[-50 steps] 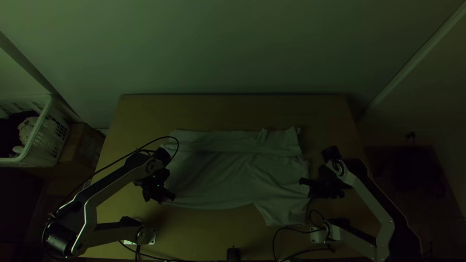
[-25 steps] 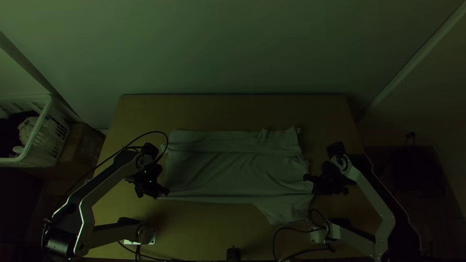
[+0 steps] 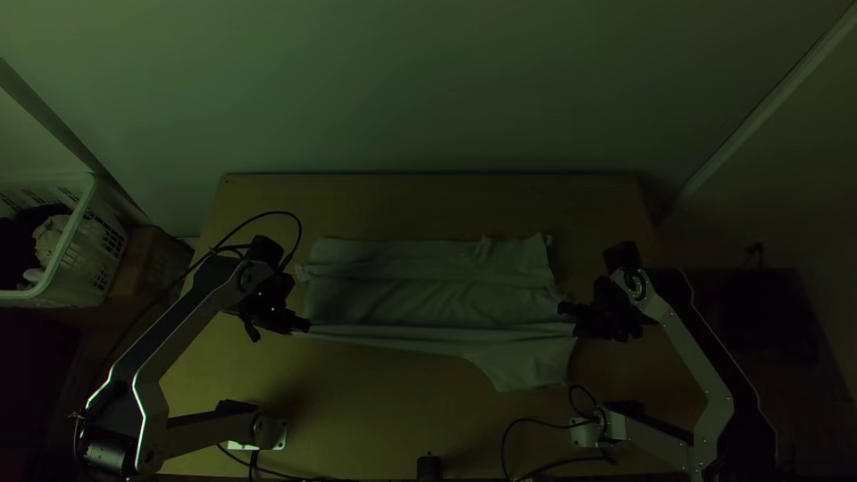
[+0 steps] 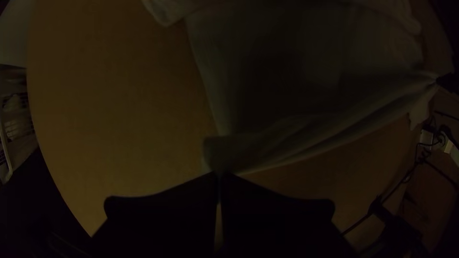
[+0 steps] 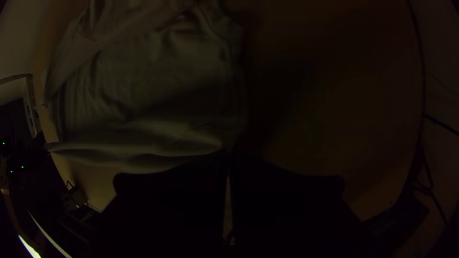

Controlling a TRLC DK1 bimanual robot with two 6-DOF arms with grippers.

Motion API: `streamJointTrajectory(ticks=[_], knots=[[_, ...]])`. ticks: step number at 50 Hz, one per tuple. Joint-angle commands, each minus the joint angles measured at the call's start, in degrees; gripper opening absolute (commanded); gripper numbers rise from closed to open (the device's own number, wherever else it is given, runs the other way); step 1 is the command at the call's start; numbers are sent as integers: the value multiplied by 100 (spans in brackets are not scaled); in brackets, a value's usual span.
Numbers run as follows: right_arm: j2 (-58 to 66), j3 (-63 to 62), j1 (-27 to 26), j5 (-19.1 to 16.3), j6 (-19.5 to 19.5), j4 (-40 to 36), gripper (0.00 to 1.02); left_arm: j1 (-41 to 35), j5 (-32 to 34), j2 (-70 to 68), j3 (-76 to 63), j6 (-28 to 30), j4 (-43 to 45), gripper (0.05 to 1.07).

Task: Fold the t-shirt

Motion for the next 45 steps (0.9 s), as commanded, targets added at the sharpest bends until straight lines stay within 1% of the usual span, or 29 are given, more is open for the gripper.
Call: streamJointTrajectory(ticks=[1, 7, 19, 45], knots=[[206, 282, 52, 99, 146, -81, 2, 91, -93, 74, 264, 146, -135, 8], [399, 475, 104, 99, 208, -81, 2, 170, -85, 223, 598, 146, -135, 8], [777, 914, 298, 99, 462, -46, 2, 205, -67, 733, 1240, 120, -65, 8], [2034, 2303, 271, 99, 586, 121, 2, 161, -41, 1946, 2708, 172, -3, 8]])
